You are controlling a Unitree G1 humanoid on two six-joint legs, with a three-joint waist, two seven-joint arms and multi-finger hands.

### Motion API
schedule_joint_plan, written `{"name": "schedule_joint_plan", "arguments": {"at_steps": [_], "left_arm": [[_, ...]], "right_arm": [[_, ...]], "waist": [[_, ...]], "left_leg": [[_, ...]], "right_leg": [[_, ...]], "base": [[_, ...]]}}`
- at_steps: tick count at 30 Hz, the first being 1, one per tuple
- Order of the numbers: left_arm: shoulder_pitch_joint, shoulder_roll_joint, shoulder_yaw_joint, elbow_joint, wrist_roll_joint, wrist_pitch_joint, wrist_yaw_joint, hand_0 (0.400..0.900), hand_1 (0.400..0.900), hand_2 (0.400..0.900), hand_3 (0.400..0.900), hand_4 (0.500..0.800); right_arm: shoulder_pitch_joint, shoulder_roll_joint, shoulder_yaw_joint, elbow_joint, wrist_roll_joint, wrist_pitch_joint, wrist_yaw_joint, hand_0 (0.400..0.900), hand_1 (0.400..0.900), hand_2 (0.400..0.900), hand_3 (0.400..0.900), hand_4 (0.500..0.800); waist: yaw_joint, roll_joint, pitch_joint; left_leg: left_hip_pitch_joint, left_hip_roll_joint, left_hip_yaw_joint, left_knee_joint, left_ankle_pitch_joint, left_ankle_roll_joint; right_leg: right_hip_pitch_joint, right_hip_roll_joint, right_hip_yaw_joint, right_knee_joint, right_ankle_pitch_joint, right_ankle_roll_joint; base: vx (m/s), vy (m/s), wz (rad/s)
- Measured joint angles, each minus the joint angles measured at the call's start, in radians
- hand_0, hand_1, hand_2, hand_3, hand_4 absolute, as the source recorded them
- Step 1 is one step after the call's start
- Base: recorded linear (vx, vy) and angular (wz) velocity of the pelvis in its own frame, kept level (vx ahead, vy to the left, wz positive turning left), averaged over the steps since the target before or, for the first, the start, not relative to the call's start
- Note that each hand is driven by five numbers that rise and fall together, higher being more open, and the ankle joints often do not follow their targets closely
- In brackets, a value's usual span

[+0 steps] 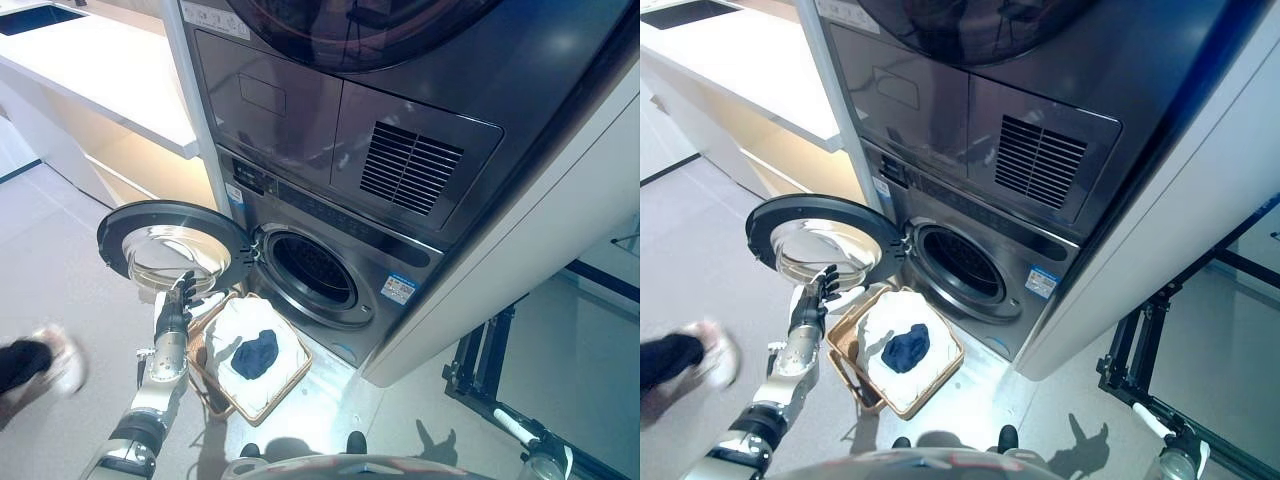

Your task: Put the clothes in the basket into the washing machine.

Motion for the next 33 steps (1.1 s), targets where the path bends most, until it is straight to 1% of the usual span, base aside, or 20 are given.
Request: {"name": "schedule_joint_plan", "arguments": {"at_steps": [11, 15, 17, 19, 20, 22, 24, 26, 28, 31, 33], "left_arm": [[0.000, 0.000, 0.000, 0.000, 0.006, 0.000, 0.004, 0.900, 0.900, 0.900, 0.900, 0.800], [-0.001, 0.005, -0.005, 0.003, 0.084, 0.009, 0.017, 0.900, 0.900, 0.900, 0.900, 0.800], [-0.006, 0.014, -0.025, 0.003, 0.115, 0.025, 0.027, 0.900, 0.900, 0.900, 0.900, 0.800], [-0.017, 0.021, -0.049, 0.018, 0.137, 0.025, 0.031, 0.900, 0.900, 0.900, 0.900, 0.800], [-0.026, 0.022, -0.054, 0.030, 0.155, 0.025, 0.032, 0.900, 0.900, 0.900, 0.900, 0.800], [-0.056, 0.033, -0.084, 0.047, 0.178, 0.025, 0.038, 0.900, 0.900, 0.900, 0.900, 0.800], [-0.085, 0.035, -0.090, 0.049, 0.200, 0.025, 0.042, 0.900, 0.900, 0.900, 0.900, 0.800], [-0.118, 0.033, -0.098, 0.056, 0.202, 0.025, 0.051, 0.900, 0.900, 0.900, 0.900, 0.800], [-0.171, 0.033, -0.122, 0.083, 0.203, 0.024, 0.063, 0.900, 0.900, 0.900, 0.900, 0.800], [-0.238, 0.036, -0.139, 0.100, 0.229, 0.023, 0.096, 0.900, 0.900, 0.900, 0.900, 0.800], [-0.304, 0.042, -0.172, 0.125, 0.245, 0.020, 0.120, 0.900, 0.900, 0.900, 0.900, 0.800]], "right_arm": [[0.000, 0.000, 0.000, 0.000, 0.000, 0.000, 0.000, 0.900, 0.900, 0.900, 0.900, 0.800], [-0.003, 0.000, 0.029, -0.001, -0.001, 0.000, 0.000, 0.900, 0.900, 0.900, 0.900, 0.800], [-0.008, 0.000, 0.031, -0.001, -0.002, 0.000, 0.000, 0.900, 0.900, 0.900, 0.900, 0.800], [-0.008, 0.000, 0.029, -0.004, -0.004, 0.000, 0.000, 0.900, 0.900, 0.900, 0.900, 0.800], [-0.002, -0.001, 0.029, -0.007, -0.006, 0.000, -0.001, 0.900, 0.900, 0.900, 0.900, 0.800], [-0.005, -0.004, 0.028, -0.034, -0.013, -0.001, -0.002, 0.900, 0.900, 0.900, 0.900, 0.800], [-0.017, -0.014, 0.026, -0.067, -0.023, -0.005, -0.004, 0.900, 0.900, 0.900, 0.900, 0.800], [-0.040, -0.032, 0.026, -0.084, -0.026, -0.009, -0.010, 0.900, 0.900, 0.900, 0.900, 0.800], [-0.053, -0.054, 0.025, -0.103, -0.040, -0.022, -0.018, 0.900, 0.900, 0.900, 0.900, 0.800], [-0.072, -0.077, 0.023, -0.139, -0.039, -0.051, -0.037, 0.900, 0.900, 0.900, 0.900, 0.800], [-0.078, -0.094, 0.018, -0.180, -0.038, -0.060, -0.052, 0.900, 0.900, 0.900, 0.900, 0.800]], "waist": [[0.000, -0.001, 0.003], [-0.001, 0.000, 0.025], [-0.001, 0.001, 0.033], [-0.002, 0.002, 0.034], [-0.004, 0.001, 0.039], [-0.008, 0.001, 0.067], [-0.018, 0.001, 0.102], [-0.029, 0.001, 0.137], [-0.034, 0.002, 0.175], [-0.052, -0.003, 0.218], [-0.060, -0.004, 0.247]], "left_leg": [[-0.001, 0.001, 0.000, 0.000, -0.001, -0.001], [-0.005, 0.001, 0.001, 0.000, -0.001, -0.001], [-0.025, 0.001, 0.001, 0.000, 0.001, -0.001], [-0.055, 0.001, 0.000, 0.000, 0.004, -0.003], [-0.071, 0.001, -0.001, 0.001, 0.008, -0.006], [-0.105, -0.001, -0.001, 0.007, 0.013, -0.011], [-0.151, -0.004, -0.001, 0.021, 0.014, -0.013], [-0.188, -0.008, 0.002, 0.034, 0.014, -0.013], [-0.219, -0.012, 0.004, 0.048, 0.014, -0.013], [-0.280, -0.015, 0.006, 0.068, 0.014, -0.013], [-0.340, -0.017, 0.008, 0.093, 0.013, -0.015]], "right_leg": [[0.000, 0.001, 0.000, 0.000, 0.000, 0.000], [-0.005, 0.002, 0.001, 0.000, 0.000, 0.000], [-0.027, 0.001, 0.003, 0.001, 0.002, -0.002], [-0.056, 0.002, 0.002, 0.004, 0.004, -0.004], [-0.071, 0.002, 0.003, 0.005, 0.008, -0.009], [-0.103, 0.002, 0.003, 0.005, 0.016, -0.010], [-0.143, 0.001, 0.007, 0.005, 0.026, -0.010], [-0.177, -0.001, 0.014, 0.006, 0.038, -0.009], [-0.201, -0.005, 0.017, 0.006, 0.044, -0.009], [-0.262, -0.006, 0.020, 0.022, 0.047, -0.009], [-0.323, -0.006, 0.021, 0.050, 0.047, -0.009]], "base": [[0.00, 0.000, 0.00], [-0.04, 0.007, 0.03], [-0.08, 0.011, 0.05], [-0.09, 0.021, 0.02], [-0.13, 0.026, -0.01], [-0.13, 0.029, -0.03], [-0.11, 0.028, -0.10], [-0.10, 0.040, -0.12], [-0.12, 0.032, -0.08], [-0.11, 0.024, 0.00], [-0.12, 0.021, -0.02]]}}
